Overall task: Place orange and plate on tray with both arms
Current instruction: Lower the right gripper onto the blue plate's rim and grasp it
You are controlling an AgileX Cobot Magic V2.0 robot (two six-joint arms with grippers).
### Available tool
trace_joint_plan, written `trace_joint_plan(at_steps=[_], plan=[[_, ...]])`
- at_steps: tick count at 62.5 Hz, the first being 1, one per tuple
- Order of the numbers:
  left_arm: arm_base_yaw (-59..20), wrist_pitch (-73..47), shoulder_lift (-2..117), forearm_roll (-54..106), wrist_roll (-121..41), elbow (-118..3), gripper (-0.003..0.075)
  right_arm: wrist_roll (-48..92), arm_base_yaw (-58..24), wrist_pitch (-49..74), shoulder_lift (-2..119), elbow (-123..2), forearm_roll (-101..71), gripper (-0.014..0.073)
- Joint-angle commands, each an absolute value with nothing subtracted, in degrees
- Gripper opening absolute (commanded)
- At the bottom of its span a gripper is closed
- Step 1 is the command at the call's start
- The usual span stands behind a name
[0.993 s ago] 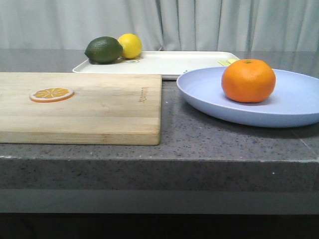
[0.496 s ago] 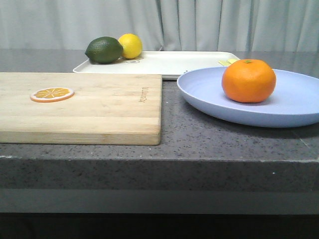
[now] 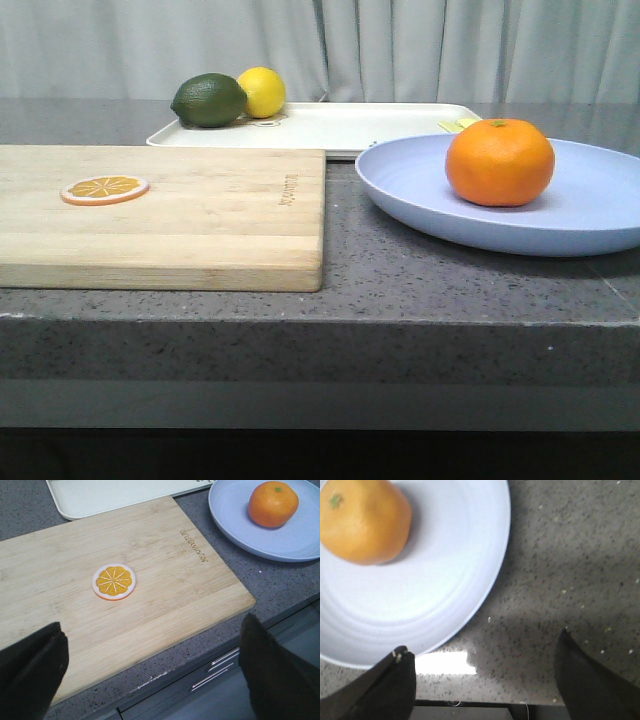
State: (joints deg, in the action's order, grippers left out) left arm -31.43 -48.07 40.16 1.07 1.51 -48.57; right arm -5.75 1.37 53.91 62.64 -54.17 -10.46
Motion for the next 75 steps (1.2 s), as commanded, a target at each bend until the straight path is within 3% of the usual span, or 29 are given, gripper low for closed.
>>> trace_joint_plan(at_steps=[1,12,23,75], plan=[[-31.3,-43.6,40.0,1.7,2.1,-49.9,0.0673,-4.9,4.9,55.7,66.6,-59.8,-11.8,0.0581],[-31.3,-43.6,40.0,1.7,2.1,-49.9,0.0673,5.4,12.7,60.2,74.4,-63.2,-26.3,0.0581],[-31.3,-43.6,40.0,1.6,2.1,-49.9,0.0673,12.9,13.9,60.2,78.8,-63.2,-36.4,0.0581],[-31.3,-43.5,40.0,1.6,2.1,-49.9,0.0673,12.9,13.8,56.1,85.7,-63.2,-39.3,0.0581]])
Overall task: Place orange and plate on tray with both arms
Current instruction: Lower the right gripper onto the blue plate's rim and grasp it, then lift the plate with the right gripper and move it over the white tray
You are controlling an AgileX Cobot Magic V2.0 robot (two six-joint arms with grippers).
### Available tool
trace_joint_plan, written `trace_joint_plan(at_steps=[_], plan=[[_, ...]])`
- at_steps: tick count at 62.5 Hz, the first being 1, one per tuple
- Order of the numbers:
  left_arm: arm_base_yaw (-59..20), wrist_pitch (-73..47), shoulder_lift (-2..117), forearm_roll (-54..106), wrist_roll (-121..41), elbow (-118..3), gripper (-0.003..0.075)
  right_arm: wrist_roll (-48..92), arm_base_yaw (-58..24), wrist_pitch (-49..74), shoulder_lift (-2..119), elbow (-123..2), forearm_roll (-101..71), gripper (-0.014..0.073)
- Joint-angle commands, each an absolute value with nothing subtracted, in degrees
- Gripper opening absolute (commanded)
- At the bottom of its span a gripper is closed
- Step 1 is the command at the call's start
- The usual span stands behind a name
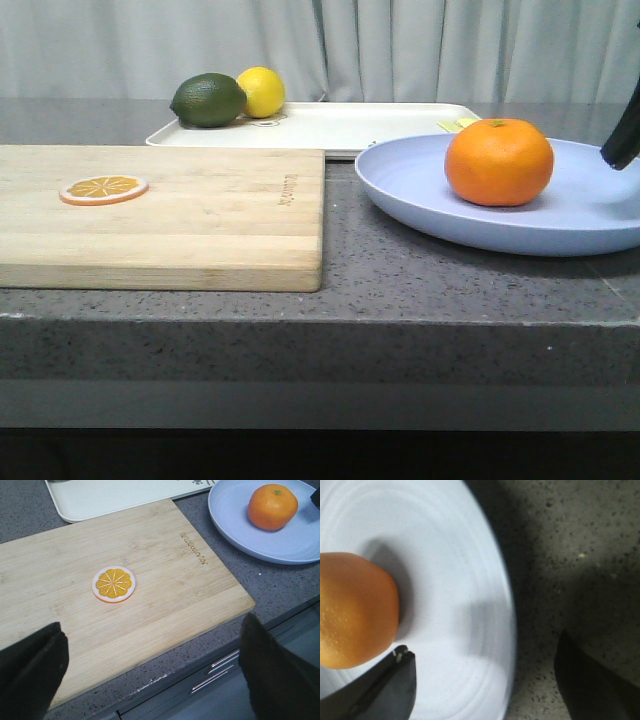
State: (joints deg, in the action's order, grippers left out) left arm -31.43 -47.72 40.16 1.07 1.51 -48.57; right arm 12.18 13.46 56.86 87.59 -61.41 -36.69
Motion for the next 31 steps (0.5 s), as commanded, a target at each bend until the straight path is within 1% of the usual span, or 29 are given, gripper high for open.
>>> trace_joint_plan(at_steps=[1,21,24,29,31], plan=[[-31.3,-43.5,40.0,1.6,2.1,-49.9,0.0673,12.9,13.8,56.1,85.7,-63.2,-39.3,0.0581],[-31.3,-43.5,40.0,1.6,2.1,-49.9,0.0673,13.0,13.8,57.2,88.1,-63.2,-40.1,0.0571],[-31.3,-43.5,40.0,1.6,2.1,-49.9,0.0673,13.3,13.8,57.3,88.2,-63.2,-40.1,0.0541],[-31.3,-43.5,40.0,1.6,2.1,-49.9,0.0673,13.6,13.8,57.3,88.2,-63.2,-40.1,0.0444],[-31.3,-43.5,40.0,1.6,2.1,-49.9,0.0673,13.6,13.8,57.2,88.2,-63.2,-40.1,0.0384]])
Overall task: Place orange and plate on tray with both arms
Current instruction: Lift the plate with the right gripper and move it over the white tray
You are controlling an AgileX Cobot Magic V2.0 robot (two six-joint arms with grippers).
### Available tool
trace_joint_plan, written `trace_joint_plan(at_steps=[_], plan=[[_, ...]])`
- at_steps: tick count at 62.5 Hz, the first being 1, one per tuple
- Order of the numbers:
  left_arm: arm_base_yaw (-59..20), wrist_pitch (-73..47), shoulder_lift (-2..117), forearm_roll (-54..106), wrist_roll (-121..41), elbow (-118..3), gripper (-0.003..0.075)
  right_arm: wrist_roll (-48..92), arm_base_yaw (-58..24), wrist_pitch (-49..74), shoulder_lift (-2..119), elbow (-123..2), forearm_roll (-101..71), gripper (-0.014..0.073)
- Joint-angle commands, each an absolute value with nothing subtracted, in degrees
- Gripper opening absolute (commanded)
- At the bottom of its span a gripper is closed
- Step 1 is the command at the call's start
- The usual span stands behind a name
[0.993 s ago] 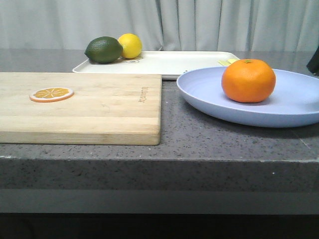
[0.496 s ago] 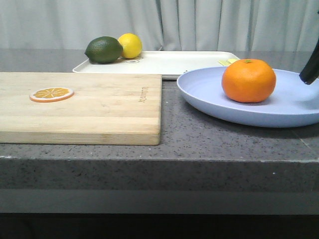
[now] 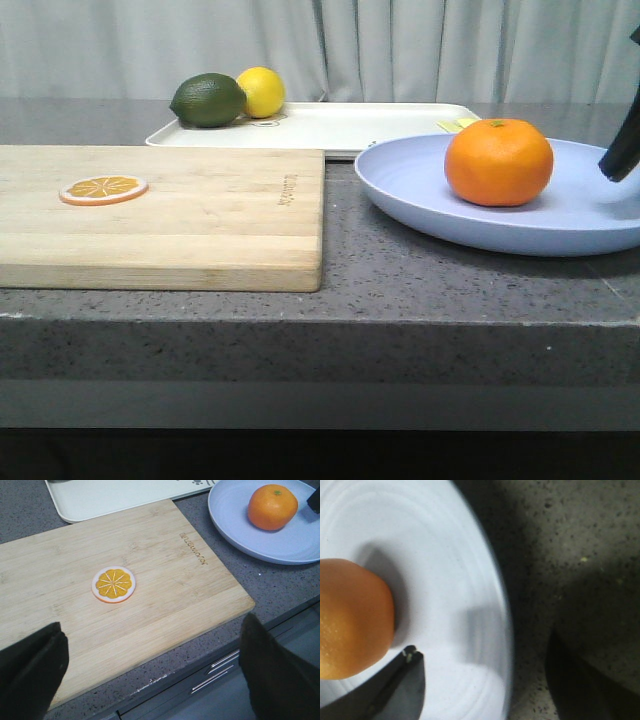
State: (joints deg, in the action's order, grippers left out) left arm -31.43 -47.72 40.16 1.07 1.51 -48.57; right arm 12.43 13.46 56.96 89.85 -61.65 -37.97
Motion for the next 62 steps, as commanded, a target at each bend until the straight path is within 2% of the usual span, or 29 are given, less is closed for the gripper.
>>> trace_joint_plan(at_steps=[1,7,30,62], plan=[[-31.3,-43.5,40.0,1.6,2.1,-49.9,0.0673,13.6,13.8,57.2,88.2,-63.2,-40.1,0.0374],[-31.3,-43.5,40.0,1.6,2.1,-49.9,0.0673,13.6,13.8,57.2,88.2,-63.2,-40.1,0.0253],[-31.3,-42.9,40.0,1.6,2.1,-49.9,0.0673,13.6,13.8,56.3,88.3,-63.2,-40.1,-0.0069],[-31.3,-42.9,40.0,1.6,2.1,-49.9,0.0673,12.1,13.8,55.8,88.3,-63.4,-41.7,-0.0067]])
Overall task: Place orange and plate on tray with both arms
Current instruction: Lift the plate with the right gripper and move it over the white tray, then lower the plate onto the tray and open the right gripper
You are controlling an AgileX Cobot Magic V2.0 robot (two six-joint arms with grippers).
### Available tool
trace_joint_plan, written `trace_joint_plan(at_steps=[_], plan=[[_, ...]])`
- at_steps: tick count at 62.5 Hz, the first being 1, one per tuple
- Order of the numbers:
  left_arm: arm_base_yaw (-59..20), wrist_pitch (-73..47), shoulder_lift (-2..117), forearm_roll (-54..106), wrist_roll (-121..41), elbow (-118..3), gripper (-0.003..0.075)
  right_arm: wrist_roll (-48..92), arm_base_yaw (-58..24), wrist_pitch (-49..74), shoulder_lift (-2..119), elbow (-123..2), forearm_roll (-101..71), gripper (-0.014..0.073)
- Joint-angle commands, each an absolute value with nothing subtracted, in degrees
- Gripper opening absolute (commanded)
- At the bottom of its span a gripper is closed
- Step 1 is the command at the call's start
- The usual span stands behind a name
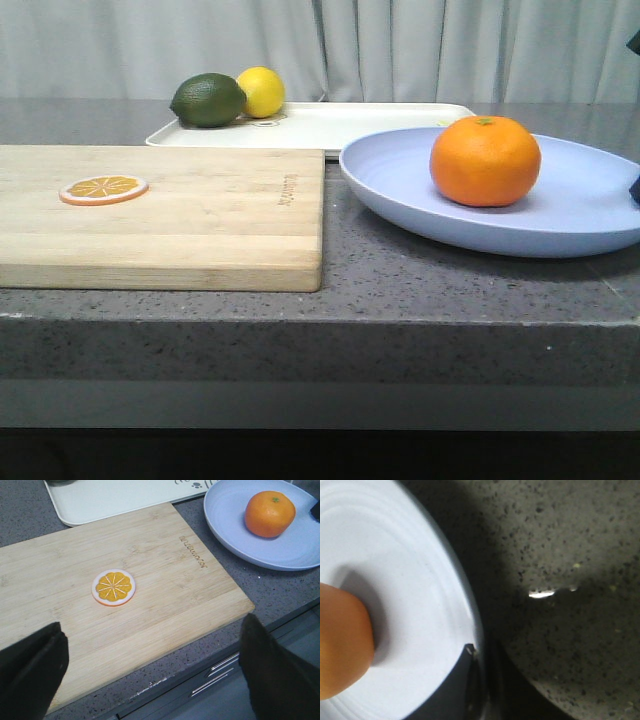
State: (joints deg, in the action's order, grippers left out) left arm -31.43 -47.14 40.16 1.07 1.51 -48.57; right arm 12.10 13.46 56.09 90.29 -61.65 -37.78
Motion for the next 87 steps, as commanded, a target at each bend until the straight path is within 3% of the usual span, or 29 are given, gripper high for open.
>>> trace_joint_plan(at_steps=[1,16,36,74,87], plan=[[-31.3,-42.9,40.0,1.6,2.1,-49.9,0.0673,12.1,13.8,55.7,88.3,-63.4,-41.7,-0.0067],[-31.3,-42.9,40.0,1.6,2.1,-49.9,0.0673,4.6,12.3,56.3,88.0,-65.9,-40.1,-0.0067],[-31.3,-42.9,40.0,1.6,2.1,-49.9,0.0673,-8.8,4.3,58.2,92.9,-82.0,-29.2,-0.0067],[-31.3,-42.8,40.0,1.6,2.1,-49.9,0.0673,-21.2,-1.3,67.5,123.4,-128.6,-28.7,-0.0067],[-31.3,-42.8,40.0,1.6,2.1,-49.9,0.0673,-22.5,-2.1,68.1,128.7,-136.4,-27.1,-0.0067]])
